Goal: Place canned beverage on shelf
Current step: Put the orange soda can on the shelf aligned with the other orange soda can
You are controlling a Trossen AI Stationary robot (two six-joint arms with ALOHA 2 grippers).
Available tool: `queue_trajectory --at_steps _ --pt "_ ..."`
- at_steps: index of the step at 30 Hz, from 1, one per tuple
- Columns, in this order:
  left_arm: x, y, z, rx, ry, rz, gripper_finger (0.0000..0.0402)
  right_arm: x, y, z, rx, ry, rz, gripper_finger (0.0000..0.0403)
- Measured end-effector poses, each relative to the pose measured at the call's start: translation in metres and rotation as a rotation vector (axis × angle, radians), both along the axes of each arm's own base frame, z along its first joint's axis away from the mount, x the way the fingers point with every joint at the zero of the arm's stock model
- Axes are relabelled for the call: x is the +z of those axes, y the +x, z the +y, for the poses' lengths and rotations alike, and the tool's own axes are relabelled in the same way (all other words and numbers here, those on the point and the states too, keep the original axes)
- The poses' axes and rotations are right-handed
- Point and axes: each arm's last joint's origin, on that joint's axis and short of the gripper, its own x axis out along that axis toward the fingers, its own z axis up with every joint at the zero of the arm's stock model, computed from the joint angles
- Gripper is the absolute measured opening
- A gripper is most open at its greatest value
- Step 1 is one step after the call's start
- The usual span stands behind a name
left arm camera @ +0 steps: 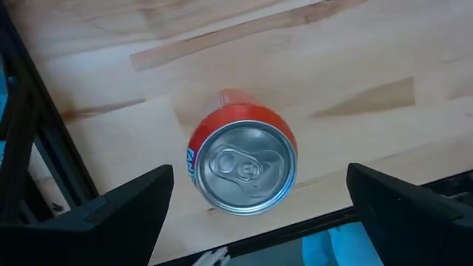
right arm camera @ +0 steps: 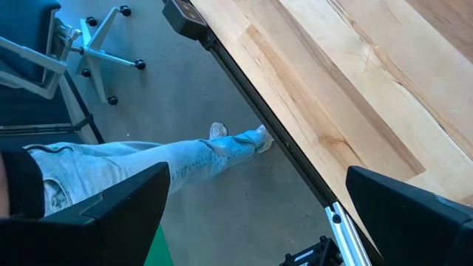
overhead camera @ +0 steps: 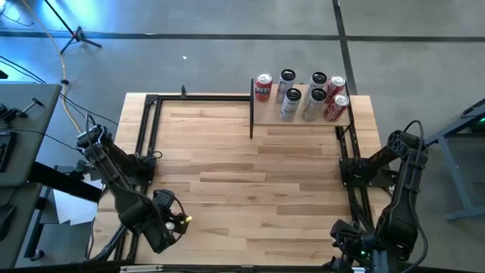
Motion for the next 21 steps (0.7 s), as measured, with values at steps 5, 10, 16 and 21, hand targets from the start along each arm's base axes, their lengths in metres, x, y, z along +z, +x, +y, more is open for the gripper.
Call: queue_trajectory --at_steps 5,10,16,21 --pt "-0.008 0.005 -0.002 0.002 0.027 0.021 0.0383 0.0 0.0 0.0 0.0 0.0 0.0 0.0399" --pt "-0.02 0.009 -0.008 0.008 0.046 0.075 0.0383 0.0 0.0 0.0 0.0 0.0 0.0 0.0399" --pt "-0.03 0.013 -0.011 0.016 0.062 0.106 0.0383 0.0 0.0 0.0 0.0 0.0 0.0 0.0399" --pt "-0.039 0.013 -0.008 0.024 0.062 0.113 0.0383 0.0 0.0 0.0 0.0 0.0 0.0 0.0399"
